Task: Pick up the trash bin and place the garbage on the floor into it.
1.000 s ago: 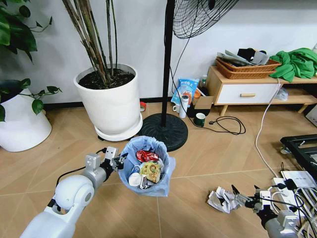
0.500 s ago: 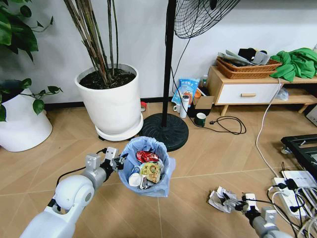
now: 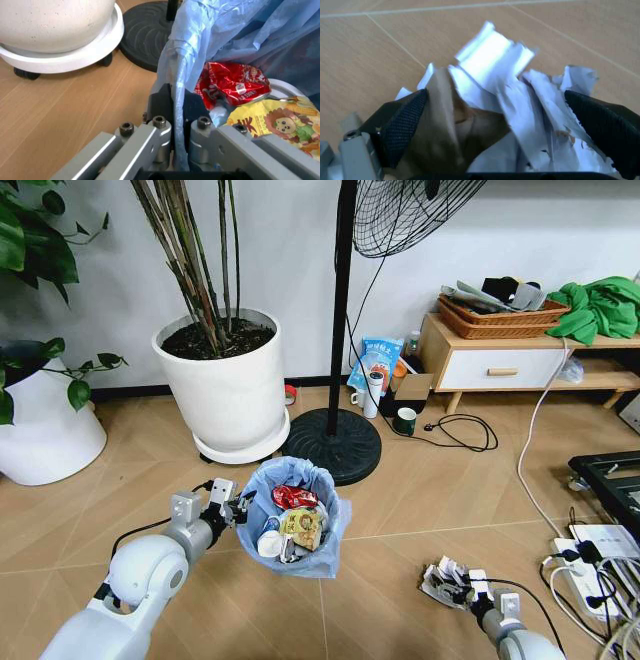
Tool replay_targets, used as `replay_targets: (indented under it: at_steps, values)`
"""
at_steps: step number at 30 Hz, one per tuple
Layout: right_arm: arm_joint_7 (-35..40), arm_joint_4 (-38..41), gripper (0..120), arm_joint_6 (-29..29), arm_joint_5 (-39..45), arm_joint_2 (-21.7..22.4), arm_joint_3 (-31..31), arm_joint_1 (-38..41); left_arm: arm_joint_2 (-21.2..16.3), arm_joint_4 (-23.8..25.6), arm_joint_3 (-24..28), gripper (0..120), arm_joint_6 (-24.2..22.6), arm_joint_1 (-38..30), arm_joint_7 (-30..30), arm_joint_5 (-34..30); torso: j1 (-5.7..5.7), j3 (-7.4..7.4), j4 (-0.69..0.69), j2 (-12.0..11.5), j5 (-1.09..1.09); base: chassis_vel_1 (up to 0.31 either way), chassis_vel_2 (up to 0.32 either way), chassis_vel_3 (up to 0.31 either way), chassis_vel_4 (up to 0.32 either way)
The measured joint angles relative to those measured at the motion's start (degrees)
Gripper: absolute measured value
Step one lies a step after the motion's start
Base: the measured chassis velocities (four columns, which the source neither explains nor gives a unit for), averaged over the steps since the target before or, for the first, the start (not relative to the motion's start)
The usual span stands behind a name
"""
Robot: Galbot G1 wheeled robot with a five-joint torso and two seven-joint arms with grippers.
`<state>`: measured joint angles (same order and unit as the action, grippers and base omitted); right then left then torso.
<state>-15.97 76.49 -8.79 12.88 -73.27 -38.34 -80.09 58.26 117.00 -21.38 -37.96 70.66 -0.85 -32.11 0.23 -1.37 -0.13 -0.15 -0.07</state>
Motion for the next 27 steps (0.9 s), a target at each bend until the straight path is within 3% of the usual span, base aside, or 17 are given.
replay_targets:
  at_steps: [5, 7, 9, 16, 20, 23, 27]
  values:
    - [0.1, -4.5, 84, 1.2, -0.6, -0.1, 0.3, 2.0, 0.0, 0.0, 0.2, 0, 0.0, -0.1, 0.1, -0.1, 0.00, 0.00, 0.00, 0.0, 0.02, 0.000, 0.000, 0.000, 0.000]
    - [0.0, -5.3, 72, 1.5, -0.6, -0.1, 0.3, 2.2, -0.1, 0.1, 0.2, 0, 0.0, -0.1, 0.2, -0.1, 0.00, 0.00, 0.00, 0.0, 0.00, 0.000, 0.000, 0.000, 0.000]
    - [0.0, -5.4, 69, 1.6, -0.6, -0.2, 0.3, 2.2, -0.2, 0.1, 0.2, 0, 0.0, -0.1, 0.2, -0.1, 0.00, 0.00, 0.00, 0.0, -0.01, 0.000, 0.000, 0.000, 0.000]
    - [-0.1, -6.4, 39, 1.9, -0.5, -0.7, 0.2, 2.6, -0.1, -0.2, 0.3, 0, 0.0, -0.5, 0.2, -0.2, 0.00, 0.01, -0.01, 0.0, -0.01, 0.000, 0.000, 0.000, 0.000]
    - [-0.1, -6.7, 30, 2.0, -0.5, -0.7, 0.2, 2.9, -0.1, -0.2, 0.4, 0, 0.0, -0.6, 0.3, -0.2, 0.00, 0.01, -0.01, 0.0, -0.02, 0.000, 0.000, 0.000, 0.000]
    - [0.1, -7.3, 12, 2.2, 0.1, -0.8, 0.3, 3.4, -0.1, -0.2, 0.4, 0, 0.0, -0.5, 0.4, -0.2, 0.00, 0.01, 0.00, 0.0, 0.02, 0.000, 0.000, 0.000, 0.000]
    - [0.4, -6.4, 3, 2.2, 0.8, -0.7, 0.3, 3.2, -0.3, -0.2, 0.4, 0, -0.1, -0.5, 0.5, -0.2, 0.00, 0.00, 0.00, 0.0, 0.07, 0.000, 0.000, 0.000, 0.000]
